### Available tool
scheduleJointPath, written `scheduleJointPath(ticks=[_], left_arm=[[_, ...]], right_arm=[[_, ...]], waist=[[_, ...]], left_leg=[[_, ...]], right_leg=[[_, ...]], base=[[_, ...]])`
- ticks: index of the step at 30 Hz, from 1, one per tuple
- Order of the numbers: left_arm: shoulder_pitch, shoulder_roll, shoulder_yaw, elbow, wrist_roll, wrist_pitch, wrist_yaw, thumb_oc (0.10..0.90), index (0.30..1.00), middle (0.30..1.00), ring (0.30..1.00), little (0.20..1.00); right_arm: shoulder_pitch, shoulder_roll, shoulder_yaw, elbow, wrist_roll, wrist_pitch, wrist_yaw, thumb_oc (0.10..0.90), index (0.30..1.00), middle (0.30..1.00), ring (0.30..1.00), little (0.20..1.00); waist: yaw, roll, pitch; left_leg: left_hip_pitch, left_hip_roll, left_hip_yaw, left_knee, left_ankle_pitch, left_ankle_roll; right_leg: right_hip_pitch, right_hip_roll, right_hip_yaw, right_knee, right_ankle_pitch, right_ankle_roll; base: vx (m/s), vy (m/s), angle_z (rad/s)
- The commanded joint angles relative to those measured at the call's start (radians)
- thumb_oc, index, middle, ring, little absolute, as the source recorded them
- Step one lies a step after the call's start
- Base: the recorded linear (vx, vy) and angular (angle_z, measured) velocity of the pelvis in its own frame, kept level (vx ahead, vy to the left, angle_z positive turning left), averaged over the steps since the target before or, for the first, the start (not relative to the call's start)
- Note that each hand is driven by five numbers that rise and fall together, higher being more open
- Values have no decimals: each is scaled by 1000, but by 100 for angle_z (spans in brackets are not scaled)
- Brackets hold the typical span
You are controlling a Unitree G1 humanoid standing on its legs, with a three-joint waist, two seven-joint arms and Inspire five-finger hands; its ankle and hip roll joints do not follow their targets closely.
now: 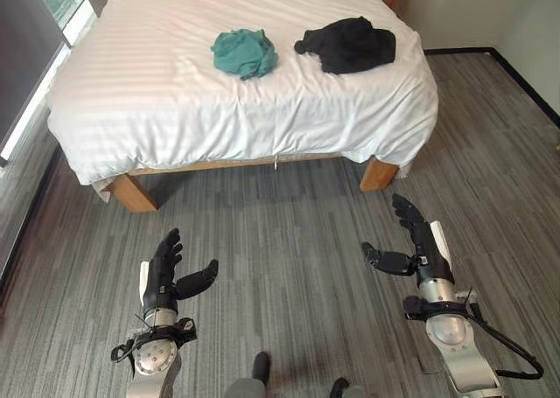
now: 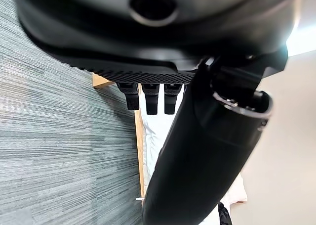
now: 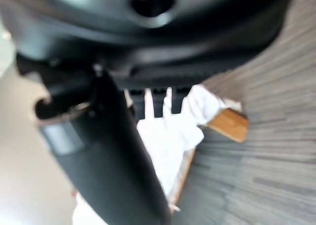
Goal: Pick up bed clothes into laundry basket.
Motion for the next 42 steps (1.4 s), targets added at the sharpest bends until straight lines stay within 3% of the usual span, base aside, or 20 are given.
scheduleJointPath(ticks=[1, 4, 5, 8, 13, 15, 16, 18, 20, 21, 22, 23, 25, 28, 30, 31, 32, 35, 38, 42], left_arm=[[-46, 97, 52, -100, 25, -73, 9, 800, 900, 900, 900, 900], [-52, 100, 48, -95, 26, -69, 6, 800, 900, 900, 900, 900], [-62, 103, 50, -81, 33, -60, 10, 800, 900, 900, 900, 900], [-79, 109, 57, -57, 45, -55, 17, 800, 900, 900, 900, 900], [-75, 109, 46, -48, 34, -61, 16, 800, 900, 900, 900, 900], [-47, 121, 30, -52, 47, -51, 4, 800, 900, 900, 900, 900], [-17, 118, 23, -57, 43, -53, -6, 800, 900, 900, 900, 900], [-12, 110, -7, -36, 29, -44, -25, 800, 900, 900, 900, 900], [-5, 121, -15, -45, 29, -41, -47, 800, 900, 900, 900, 900], [-1, 121, -12, -49, 28, -44, -54, 800, 900, 900, 900, 900], [-1, 122, -12, -49, 28, -44, -55, 800, 900, 900, 900, 900], [2, 122, -6, -52, 52, -43, -59, 800, 900, 900, 900, 900], [11, 119, 3, -63, 66, -43, -61, 800, 900, 900, 900, 900], [13, 117, 16, -81, 72, -52, -61, 800, 900, 900, 900, 900], [7, 111, 17, -82, 71, -59, -62, 800, 900, 900, 900, 900], [12, 104, 19, -79, 70, -58, -62, 800, 900, 900, 900, 900], [12, 103, 18, -79, 70, -57, -61, 800, 900, 900, 900, 900], [-10, 100, 6, -58, 62, -61, -52, 800, 900, 900, 900, 900], [-25, 101, -14, -42, 66, -58, -52, 800, 900, 900, 900, 900], [-6, 116, -25, -45, 90, -49, -58, 800, 900, 900, 900, 900]], right_arm=[[-89, 5, -45, -61, -17, -75, -17, 800, 900, 900, 900, 900], [-105, -3, -45, -53, -8, -73, -19, 800, 900, 900, 900, 900], [-121, -4, -39, -42, 3, -74, -25, 800, 900, 900, 900, 900], [-151, 3, -22, -20, 19, -80, -38, 800, 900, 900, 900, 900], [-147, -2, -13, -16, 20, -82, -46, 800, 900, 900, 900, 900], [-77, 18, -12, -22, 45, -85, -27, 800, 900, 900, 900, 900], [-31, 32, -23, -16, 70, -83, -16, 800, 900, 900, 900, 900], [-41, 32, -12, 31, 73, -81, -32, 800, 900, 900, 900, 900], [-60, 10, -22, 28, 76, -87, -48, 800, 900, 900, 900, 900], [-64, 6, -19, 24, 81, -86, -48, 800, 900, 900, 900, 900], [-65, 7, -19, 23, 81, -85, -48, 800, 900, 900, 900, 900], [-91, -13, -22, 22, 73, -81, -57, 800, 900, 900, 900, 900], [-102, -18, -33, 19, 79, -77, -56, 800, 900, 900, 900, 900], [-94, -9, -47, 25, 97, -79, -48, 800, 900, 900, 900, 900], [-90, -5, -55, 47, 105, -80, -51, 800, 900, 900, 900, 900], [-93, -7, -55, 81, 102, -78, -60, 800, 900, 900, 900, 900], [-94, -7, -55, 82, 102, -79, -60, 800, 900, 900, 900, 900], [-110, -23, -51, 104, 68, -71, -72, 800, 900, 900, 900, 900], [-109, -25, -78, 89, 38, -68, -98, 800, 900, 900, 900, 900], [-49, -15, -166, 32, -58, -43, -148, 800, 900, 900, 900, 900]], waist=[[12, -39, -41], [-9, -49, -33], [-25, -70, -27], [-55, -76, -19], [-90, -92, -30], [-123, -97, -78], [-147, -60, -135], [-146, -39, -148], [-137, -54, -126], [-124, -63, -119], [-128, -70, -119], [-96, -102, -89], [-74, -104, -57], [-46, -107, -28], [-25, -97, -20], [8, -74, -34], [9, -80, -33], [54, -70, -48], [50, -77, -68], [19, -86, -120]], left_leg=[[50, 8, -94, -9, -113, -33], [85, 17, -116, -26, -143, -49], [122, 14, -123, -36, -168, -61], [174, 48, -142, -37, -219, -77], [238, 77, -192, -36, -287, -89], [276, 149, -193, -5, -295, -120], [291, 212, -186, 22, -252, -150], [181, 232, -177, 187, -113, -196], [21, 188, -127, 548, 52, -233], [-27, 178, -89, 693, 61, -221], [-35, 169, -92, 697, 65, -219], [-142, 104, -66, 1025, -16, -177], [-235, 23, -45, 1172, -94, -169], [-322, -14, -8, 1062, -130, -155], [-330, 21, 30, 766, -177, -118], [-331, 49, 33, 356, -135, -109], [-316, 43, 37, 325, -114, -108], [-306, 67, -30, -8, 36, -143], [-339, 90, -75, -6, 77, -170], [-240, 93, -62, -17, 85, -154]], right_leg=[[-64, -83, 35, -129, 208, 61], [-72, -63, -11, -290, 192, 56], [-120, -42, -61, -437, 206, 68], [-170, 37, -131, -599, 265, 86], [-249, 63, -162, -607, 314, 87], [-215, 87, -143, -618, 287, 35], [-215, 116, -158, -614, 290, 24], [-159, 134, -160, -624, 265, 2], [-98, 121, -176, -623, 224, -48], [-70, 125, -174, -626, 198, -72], [-73, 116, -176, -626, 201, -72], [-25, 117, -141, -626, 153, -104], [7, 117, -104, -626, 135, -99], [50, 103, -73, -626, 118, -83], [90, 102, -63, -626, 90, -55], [142, 121, -55, -626, 52, -29], [141, 115, -53, -626, 55, -29], [214, 129, -33, -626, -2, -19], [288, 120, 1, -626, -32, -17], [310, 78, 29, -536, -27, 14]], base=[[276, -59, 30], [349, -60, 36], [458, -23, 31], [502, -4, 33], [604, -28, 56], [891, -221, -6], [820, -166, 111], [598, -116, 141], [419, -143, 29], [217, -117, 10], [252, -246, -23], [216, -189, -50], [251, -77, -50], [239, 110, -48], [472, 323, -22], [467, 340, -18], [499, 349, -12], [333, 247, -32], [304, 328, -50], [330, 431, -32]])
